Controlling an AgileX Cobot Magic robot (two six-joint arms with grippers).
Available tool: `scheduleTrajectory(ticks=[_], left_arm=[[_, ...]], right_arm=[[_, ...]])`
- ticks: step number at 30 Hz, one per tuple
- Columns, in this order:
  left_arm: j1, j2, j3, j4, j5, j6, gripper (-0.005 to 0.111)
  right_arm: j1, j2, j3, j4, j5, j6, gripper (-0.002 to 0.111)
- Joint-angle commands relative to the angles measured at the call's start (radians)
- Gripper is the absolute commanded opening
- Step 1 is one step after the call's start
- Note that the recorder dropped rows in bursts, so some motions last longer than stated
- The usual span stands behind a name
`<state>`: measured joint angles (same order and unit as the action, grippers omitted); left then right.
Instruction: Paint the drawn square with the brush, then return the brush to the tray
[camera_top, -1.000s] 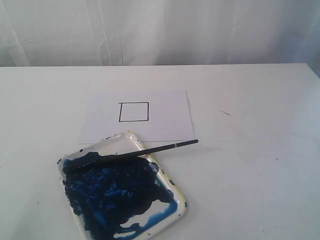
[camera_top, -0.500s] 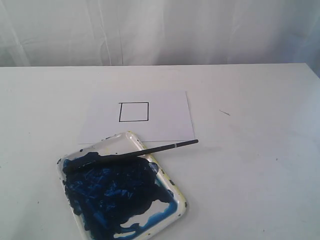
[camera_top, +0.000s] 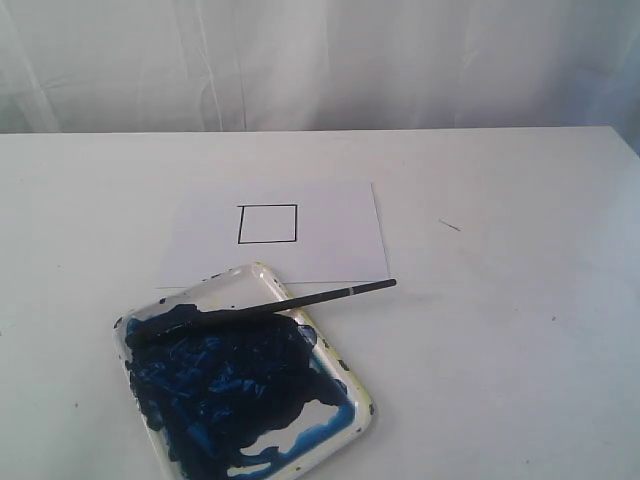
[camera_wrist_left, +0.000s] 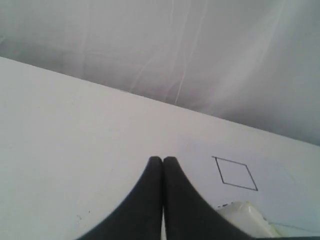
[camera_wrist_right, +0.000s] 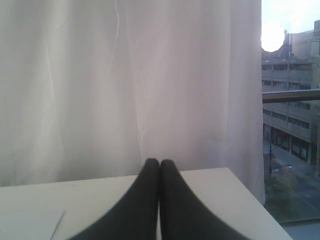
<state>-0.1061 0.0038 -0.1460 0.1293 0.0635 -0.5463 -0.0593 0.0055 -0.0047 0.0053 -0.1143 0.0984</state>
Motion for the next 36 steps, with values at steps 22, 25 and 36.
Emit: scheduleTrajectory(ticks=[22,25,36], left_arm=[[0.005,0.679,-0.788,0.009,0.513,0.213,0.000],[0.005,0.809,-0.855,0.009,0.513,0.247,0.000],[0.005,1.197,-1.116,0.009,0.463,0.424,0.000]], right_arm=[[0.001,-0.005,-0.063,0.002,0.002,0.089,0.000],[0.001,-0.005,-0.063,0.002,0.005,0.089,0.000],[0.001,-0.005,-0.063,0.002,0.013,0.089,0.000]])
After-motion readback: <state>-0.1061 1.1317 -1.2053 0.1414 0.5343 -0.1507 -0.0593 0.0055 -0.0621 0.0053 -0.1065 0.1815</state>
